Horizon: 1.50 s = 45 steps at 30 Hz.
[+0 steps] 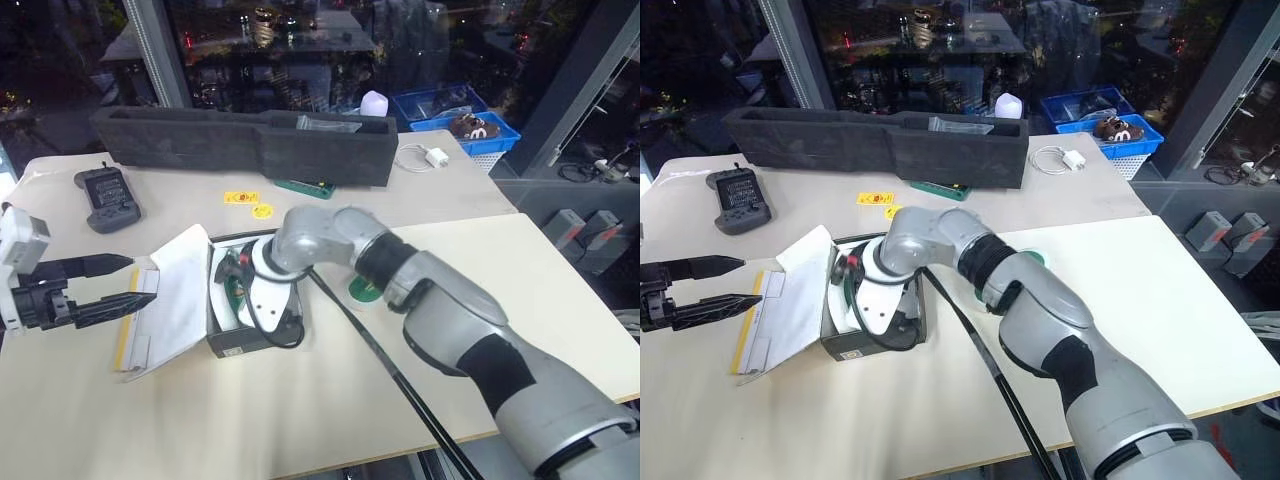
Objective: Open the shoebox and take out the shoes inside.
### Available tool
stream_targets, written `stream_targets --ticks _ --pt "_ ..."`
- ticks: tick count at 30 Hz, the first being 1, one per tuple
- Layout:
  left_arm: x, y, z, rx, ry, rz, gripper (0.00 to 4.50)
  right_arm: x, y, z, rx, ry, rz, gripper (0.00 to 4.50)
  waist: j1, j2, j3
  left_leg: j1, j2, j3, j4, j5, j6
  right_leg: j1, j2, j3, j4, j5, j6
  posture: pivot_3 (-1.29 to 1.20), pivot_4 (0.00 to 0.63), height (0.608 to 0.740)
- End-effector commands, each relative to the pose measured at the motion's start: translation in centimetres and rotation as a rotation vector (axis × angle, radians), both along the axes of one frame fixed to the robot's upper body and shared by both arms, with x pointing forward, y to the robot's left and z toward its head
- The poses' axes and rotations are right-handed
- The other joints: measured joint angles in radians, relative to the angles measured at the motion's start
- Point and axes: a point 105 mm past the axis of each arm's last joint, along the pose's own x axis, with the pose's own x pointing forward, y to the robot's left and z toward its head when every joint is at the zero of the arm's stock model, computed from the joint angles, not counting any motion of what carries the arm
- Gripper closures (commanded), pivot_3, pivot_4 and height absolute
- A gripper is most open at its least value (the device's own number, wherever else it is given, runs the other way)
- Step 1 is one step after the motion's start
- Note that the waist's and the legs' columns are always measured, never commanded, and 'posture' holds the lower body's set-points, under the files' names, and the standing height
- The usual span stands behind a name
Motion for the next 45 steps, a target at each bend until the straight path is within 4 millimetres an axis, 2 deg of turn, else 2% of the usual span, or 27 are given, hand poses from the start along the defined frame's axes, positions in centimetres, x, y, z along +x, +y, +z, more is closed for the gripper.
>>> stream_targets --ticks 1,5,14,17,20,29,36,45 --pt "-0.3 -0.3 1.0 0.014 -0.043 -0.008 0.00 -0.4 0.4 -1.3 -0.062 -0.029 0.026 0.06 0.000 0.000 0.000 0.001 0.000 0.000 0.000 0.000 0.000 0.001 0.000 0.000 0.000 0.000 0.000 0.00 0.150 0.728" --pt "-0.2 -0.5 1.0 0.011 -0.047 -0.010 0.00 -0.1 0.2 -2.0 -0.078 -0.019 0.006 0.06 -0.001 0.000 0.000 0.004 0.000 0.000 -0.001 0.000 0.000 0.003 0.000 0.000 0.000 0.000 0.000 0.00 0.150 0.728" --pt "0.0 -0.8 1.2 0.008 -0.049 -0.021 0.00 2.8 -3.7 -1.2 -0.086 -0.013 -0.109 0.06 0.004 0.000 0.000 0.007 0.000 0.000 0.000 0.000 0.000 0.005 0.000 0.000 0.002 0.000 -0.001 0.00 0.150 0.728" --pt "0.2 -0.8 1.3 0.007 -0.052 -0.024 0.00 3.1 -4.8 -1.2 -0.104 -0.009 -0.124 0.06 0.004 -0.001 0.000 0.007 0.000 0.000 0.001 0.001 -0.001 0.004 0.000 0.000 0.005 -0.001 -0.001 0.00 0.150 0.728" --pt "0.5 -1.0 1.4 0.007 -0.054 -0.030 0.00 3.2 -5.1 -1.2 -0.107 -0.009 -0.130 0.06 0.004 -0.001 0.000 0.009 0.000 0.000 0.001 0.001 -0.001 0.004 0.000 0.000 0.008 -0.001 -0.002 0.00 0.150 0.728" --pt "0.6 -1.1 1.3 0.008 -0.051 -0.037 0.00 2.7 -3.3 0.4 -0.039 -0.006 -0.115 0.06 0.003 -0.001 0.000 0.006 0.000 0.000 0.001 0.001 -0.001 0.002 0.000 0.001 0.008 -0.002 -0.003 0.00 0.150 0.728" --pt "0.5 -1.1 1.4 0.007 -0.052 -0.038 0.00 2.7 -3.3 1.2 -0.035 -0.016 -0.111 0.06 0.006 -0.001 0.000 0.005 0.000 0.000 0.001 0.001 -0.001 0.002 0.000 0.000 0.008 -0.002 -0.003 0.00 0.150 0.728" --pt "0.6 -1.3 1.4 0.007 -0.049 -0.043 0.00 2.3 -2.6 4.1 0.003 -0.056 -0.083 0.06 0.002 -0.001 0.000 0.005 0.000 0.000 0.001 0.001 -0.001 0.001 0.001 0.000 0.008 -0.002 -0.003 0.00 0.150 0.728"
